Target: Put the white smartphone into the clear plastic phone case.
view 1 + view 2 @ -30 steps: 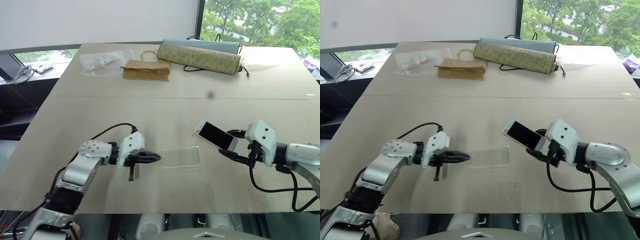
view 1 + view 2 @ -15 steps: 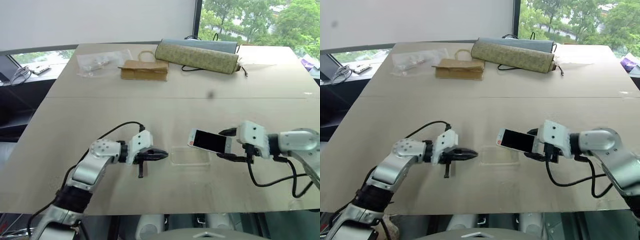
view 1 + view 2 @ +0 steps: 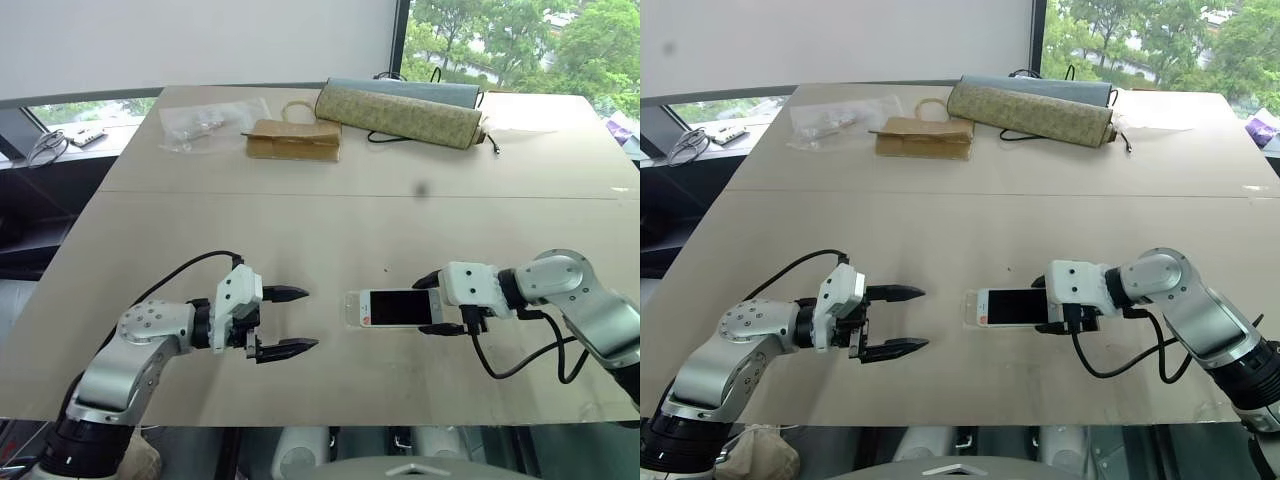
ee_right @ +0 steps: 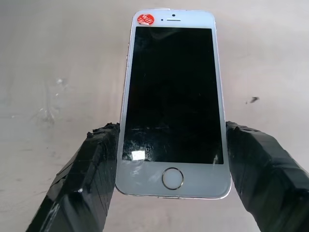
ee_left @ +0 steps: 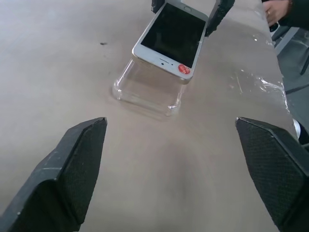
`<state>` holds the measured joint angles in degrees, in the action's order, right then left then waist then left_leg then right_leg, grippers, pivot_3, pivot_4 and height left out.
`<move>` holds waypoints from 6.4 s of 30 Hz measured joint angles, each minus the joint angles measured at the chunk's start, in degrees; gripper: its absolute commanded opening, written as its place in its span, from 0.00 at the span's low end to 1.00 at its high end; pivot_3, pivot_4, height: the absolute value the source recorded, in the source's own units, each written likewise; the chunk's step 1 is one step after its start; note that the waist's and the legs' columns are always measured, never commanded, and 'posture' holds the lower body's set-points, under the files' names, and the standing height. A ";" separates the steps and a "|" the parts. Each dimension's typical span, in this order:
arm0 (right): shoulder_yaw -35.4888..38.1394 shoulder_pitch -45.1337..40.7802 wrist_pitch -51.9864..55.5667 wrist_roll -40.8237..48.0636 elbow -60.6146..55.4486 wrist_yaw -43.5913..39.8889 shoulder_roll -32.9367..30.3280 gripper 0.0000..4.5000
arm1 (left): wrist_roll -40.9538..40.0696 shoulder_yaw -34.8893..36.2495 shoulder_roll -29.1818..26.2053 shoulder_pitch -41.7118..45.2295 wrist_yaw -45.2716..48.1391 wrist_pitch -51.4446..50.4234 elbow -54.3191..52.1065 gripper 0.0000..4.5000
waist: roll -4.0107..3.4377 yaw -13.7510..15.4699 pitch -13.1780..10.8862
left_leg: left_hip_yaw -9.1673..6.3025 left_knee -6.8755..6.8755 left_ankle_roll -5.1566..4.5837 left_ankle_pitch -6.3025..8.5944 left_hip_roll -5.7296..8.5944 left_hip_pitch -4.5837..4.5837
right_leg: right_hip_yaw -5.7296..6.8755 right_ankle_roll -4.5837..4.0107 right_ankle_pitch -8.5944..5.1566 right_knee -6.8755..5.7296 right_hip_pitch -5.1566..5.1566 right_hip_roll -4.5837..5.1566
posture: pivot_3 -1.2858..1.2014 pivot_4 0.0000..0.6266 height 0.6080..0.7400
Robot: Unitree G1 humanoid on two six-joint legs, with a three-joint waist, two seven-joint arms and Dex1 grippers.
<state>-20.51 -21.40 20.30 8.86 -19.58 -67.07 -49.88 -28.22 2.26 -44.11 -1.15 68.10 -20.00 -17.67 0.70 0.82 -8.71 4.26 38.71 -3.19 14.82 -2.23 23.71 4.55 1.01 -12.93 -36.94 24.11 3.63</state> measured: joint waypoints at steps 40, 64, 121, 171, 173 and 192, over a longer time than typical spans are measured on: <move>-5.35 -8.19 7.17 -6.59 5.89 -3.37 7.06 0.65 | 6.26 -2.88 2.13 -4.66 1.60 17.61 10.78 1.00 | -0.01 -0.24 0.03 | 0.01 0.04 0.00 0.01 -0.06 -0.09 | 0.14 -0.05 0.00 -0.11 -0.04 0.08 | 0.52 0.24 1.00; -10.93 -12.44 11.29 -13.23 -0.85 -8.30 2.69 0.93 | 7.10 -3.08 4.99 -3.52 3.93 26.75 17.81 1.00 | -0.35 -0.07 0.23 | -0.01 0.04 -0.01 0.01 -0.04 -0.13 | 0.22 -0.25 -0.11 -0.16 -0.06 0.34 | 0.52 0.24 1.00; -8.12 -7.50 15.49 -0.76 5.76 0.66 18.06 0.00 | 6.41 -10.55 1.91 1.68 -7.22 -3.31 -2.66 0.08 | -0.23 -0.08 0.20 | 0.07 -0.31 0.01 0.01 -0.03 -0.70 | -0.11 -0.27 -0.13 -0.07 -0.49 0.33 | 0.52 0.24 1.00; 0.55 2.91 20.62 -2.13 -8.52 8.91 -0.17 0.00 | 13.48 -16.14 7.50 12.94 -6.20 -1.47 8.06 0.04 | -0.24 0.02 0.12 | -0.15 -0.09 -0.03 0.01 0.03 -0.13 | 0.10 0.15 -0.14 0.10 -0.20 0.07 | 0.52 0.24 1.00; -0.09 1.95 20.58 -3.11 -7.66 8.88 0.76 0.00 | 13.84 -16.12 7.53 13.61 -6.25 -2.21 8.17 0.04 | -0.22 0.00 0.12 | -0.15 -0.07 -0.02 0.00 0.01 -0.23 | 0.11 -0.02 -0.24 0.07 -0.28 0.03 | 0.52 0.24 1.00; 0.05 0.97 18.01 -6.10 -3.46 11.37 7.04 0.00 | 14.58 -11.71 4.73 16.96 -4.45 -1.71 12.13 0.15 | -0.01 -0.94 0.04 | 0.05 -0.26 0.00 0.01 -0.11 -0.57 | -0.20 -0.18 -0.16 -0.07 -0.38 0.13 | 0.52 0.24 1.00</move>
<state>-20.46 -20.43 38.31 2.77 -23.03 -55.70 -42.84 -13.65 -9.45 -39.37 15.81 63.65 -21.71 -5.54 0.69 -0.12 -8.67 4.31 38.45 -3.19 14.83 -2.34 23.14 4.34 0.83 -13.09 -37.02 23.73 3.76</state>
